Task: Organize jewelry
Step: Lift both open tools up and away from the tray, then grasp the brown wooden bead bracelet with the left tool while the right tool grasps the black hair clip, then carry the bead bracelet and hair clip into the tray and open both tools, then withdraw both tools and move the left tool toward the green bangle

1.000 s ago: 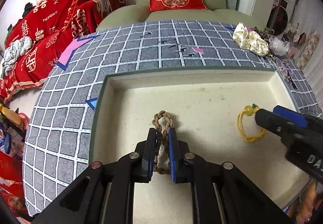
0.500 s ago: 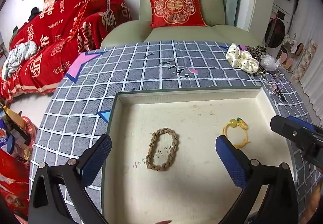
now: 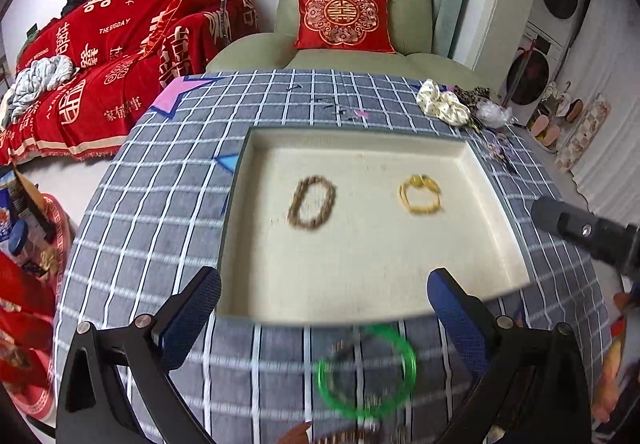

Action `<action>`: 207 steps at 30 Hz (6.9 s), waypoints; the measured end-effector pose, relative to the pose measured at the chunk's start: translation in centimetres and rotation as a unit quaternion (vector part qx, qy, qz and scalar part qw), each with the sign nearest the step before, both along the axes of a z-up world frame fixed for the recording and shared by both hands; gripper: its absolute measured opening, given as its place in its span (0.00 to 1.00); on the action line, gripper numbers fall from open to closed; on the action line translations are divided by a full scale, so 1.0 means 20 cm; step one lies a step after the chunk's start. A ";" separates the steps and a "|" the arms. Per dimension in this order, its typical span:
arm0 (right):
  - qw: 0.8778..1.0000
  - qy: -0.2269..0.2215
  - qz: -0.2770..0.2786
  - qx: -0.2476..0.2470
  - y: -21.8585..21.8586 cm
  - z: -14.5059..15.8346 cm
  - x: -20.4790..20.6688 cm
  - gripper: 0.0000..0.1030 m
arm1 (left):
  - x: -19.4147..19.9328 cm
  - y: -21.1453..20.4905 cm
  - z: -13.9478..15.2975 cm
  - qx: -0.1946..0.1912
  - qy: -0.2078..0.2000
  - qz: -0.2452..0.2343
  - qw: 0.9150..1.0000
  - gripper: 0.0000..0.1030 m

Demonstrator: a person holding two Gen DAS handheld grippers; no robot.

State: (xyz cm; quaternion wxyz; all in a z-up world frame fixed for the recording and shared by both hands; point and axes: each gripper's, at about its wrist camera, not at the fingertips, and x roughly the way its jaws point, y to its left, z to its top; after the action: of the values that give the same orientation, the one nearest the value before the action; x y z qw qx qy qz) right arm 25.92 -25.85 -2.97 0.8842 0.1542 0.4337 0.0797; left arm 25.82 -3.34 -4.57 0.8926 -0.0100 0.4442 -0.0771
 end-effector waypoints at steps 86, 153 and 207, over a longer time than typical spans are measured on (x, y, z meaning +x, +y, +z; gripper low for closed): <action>0.984 0.097 -0.068 -0.136 0.06 -0.42 -0.63 0.36 | -0.53 0.03 -0.35 0.029 0.025 -0.137 0.990 0.29; 0.995 0.066 0.022 -0.075 0.02 -0.41 0.57 0.39 | 0.63 -0.21 -0.31 0.070 0.041 -0.045 0.996 0.39; 1.000 0.000 0.023 -0.013 0.02 -0.02 -0.36 0.85 | -0.30 0.09 -0.11 0.030 0.001 -0.007 1.000 1.00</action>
State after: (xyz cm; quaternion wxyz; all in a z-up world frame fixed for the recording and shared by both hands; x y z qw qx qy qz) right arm 18.74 -25.51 -3.27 0.8841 0.1326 0.4381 0.0938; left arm 19.85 -1.59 -6.87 0.8915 0.0202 0.4472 -0.0697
